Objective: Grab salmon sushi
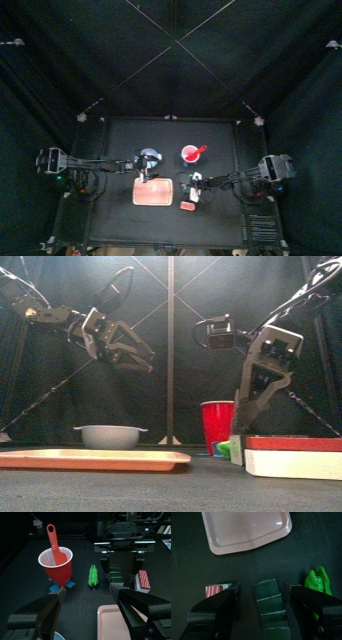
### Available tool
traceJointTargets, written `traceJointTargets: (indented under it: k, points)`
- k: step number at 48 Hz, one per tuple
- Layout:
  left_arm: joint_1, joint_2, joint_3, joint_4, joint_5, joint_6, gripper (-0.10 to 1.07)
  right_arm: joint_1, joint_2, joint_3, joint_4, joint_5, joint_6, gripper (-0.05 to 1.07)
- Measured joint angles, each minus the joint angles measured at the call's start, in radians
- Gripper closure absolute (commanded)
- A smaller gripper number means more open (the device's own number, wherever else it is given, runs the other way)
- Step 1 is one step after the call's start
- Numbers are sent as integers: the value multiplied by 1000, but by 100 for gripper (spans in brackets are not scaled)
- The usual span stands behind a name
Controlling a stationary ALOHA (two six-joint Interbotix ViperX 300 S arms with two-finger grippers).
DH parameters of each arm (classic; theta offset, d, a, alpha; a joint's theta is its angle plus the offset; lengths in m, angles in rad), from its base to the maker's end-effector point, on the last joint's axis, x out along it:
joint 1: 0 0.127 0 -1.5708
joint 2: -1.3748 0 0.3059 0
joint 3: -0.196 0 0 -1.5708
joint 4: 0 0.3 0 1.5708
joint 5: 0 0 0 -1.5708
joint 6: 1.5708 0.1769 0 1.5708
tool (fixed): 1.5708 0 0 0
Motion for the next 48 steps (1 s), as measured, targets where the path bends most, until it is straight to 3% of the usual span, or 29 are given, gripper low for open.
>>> traceJointTargets:
  k: [12,22,36,48]
  points:
    - [0,0,3,-2,2,0,-6,0,-75,0,-5,21,6,5]
    - [0,-21,14,-2,3,0,-6,0,-238,11,78,81,11,5]
    - [-2,-71,43,-3,3,-2,-6,0,-417,15,417,215,12,6]
    - [-20,-77,48,-20,3,-2,-6,8,-422,31,765,238,66,6]
